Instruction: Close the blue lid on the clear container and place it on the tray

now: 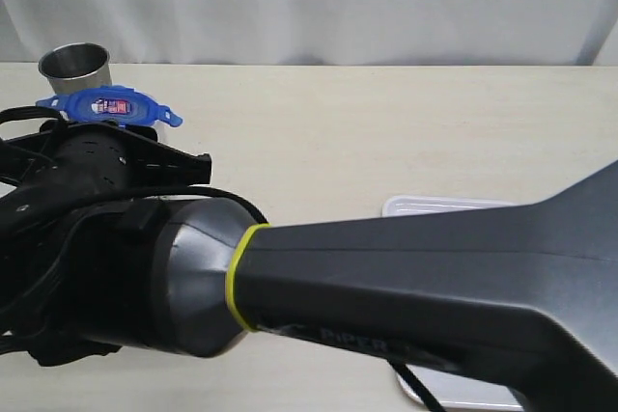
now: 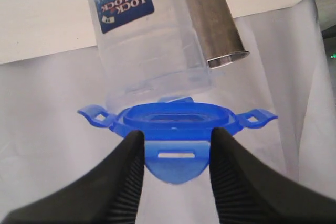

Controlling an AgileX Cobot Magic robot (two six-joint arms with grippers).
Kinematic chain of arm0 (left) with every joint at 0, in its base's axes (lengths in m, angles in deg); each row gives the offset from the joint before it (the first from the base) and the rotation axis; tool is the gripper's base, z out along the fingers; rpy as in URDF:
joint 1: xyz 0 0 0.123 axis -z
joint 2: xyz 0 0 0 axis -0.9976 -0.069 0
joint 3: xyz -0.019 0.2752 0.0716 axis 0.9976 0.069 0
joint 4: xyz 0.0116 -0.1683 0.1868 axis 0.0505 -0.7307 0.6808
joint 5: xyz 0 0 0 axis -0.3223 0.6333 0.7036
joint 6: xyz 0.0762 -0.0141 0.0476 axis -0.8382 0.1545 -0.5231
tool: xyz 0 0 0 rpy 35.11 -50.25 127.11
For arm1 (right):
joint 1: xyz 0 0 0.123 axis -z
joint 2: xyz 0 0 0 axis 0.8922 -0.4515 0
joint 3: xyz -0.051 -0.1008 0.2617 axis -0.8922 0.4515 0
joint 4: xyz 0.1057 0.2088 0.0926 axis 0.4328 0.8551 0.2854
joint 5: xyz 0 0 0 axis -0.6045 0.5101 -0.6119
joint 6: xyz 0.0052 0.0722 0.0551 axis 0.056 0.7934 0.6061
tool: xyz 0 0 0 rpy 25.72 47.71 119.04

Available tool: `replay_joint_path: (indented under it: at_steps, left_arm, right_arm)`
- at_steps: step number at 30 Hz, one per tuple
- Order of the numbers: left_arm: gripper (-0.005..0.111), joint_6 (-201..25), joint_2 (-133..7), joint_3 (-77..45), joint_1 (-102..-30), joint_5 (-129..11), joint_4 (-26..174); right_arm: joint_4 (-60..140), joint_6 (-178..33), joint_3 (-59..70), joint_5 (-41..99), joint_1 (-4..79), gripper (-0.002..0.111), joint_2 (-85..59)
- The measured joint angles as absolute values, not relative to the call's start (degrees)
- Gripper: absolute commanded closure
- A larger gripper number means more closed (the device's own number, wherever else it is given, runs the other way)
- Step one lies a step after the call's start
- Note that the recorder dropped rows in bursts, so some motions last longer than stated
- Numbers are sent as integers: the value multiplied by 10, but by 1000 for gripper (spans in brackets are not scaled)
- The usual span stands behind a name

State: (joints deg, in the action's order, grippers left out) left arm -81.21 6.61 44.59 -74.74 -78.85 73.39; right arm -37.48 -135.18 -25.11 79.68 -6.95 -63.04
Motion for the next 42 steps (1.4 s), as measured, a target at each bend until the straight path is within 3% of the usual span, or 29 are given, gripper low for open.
replay_joint_path:
  at_steps: [27, 35, 42]
  left_arm:
    - [107, -812, 66, 446, -747, -788, 734]
    - [107, -812, 66, 446, -747, -788, 734]
    - [107, -812, 66, 446, -747, -788, 734]
  right_arm:
    - [-369, -1354, -251, 781, -55, 103, -643]
    - [-371, -1366, -251, 782, -55, 84, -643]
    - [-351, -1377, -251, 783, -55, 52, -643]
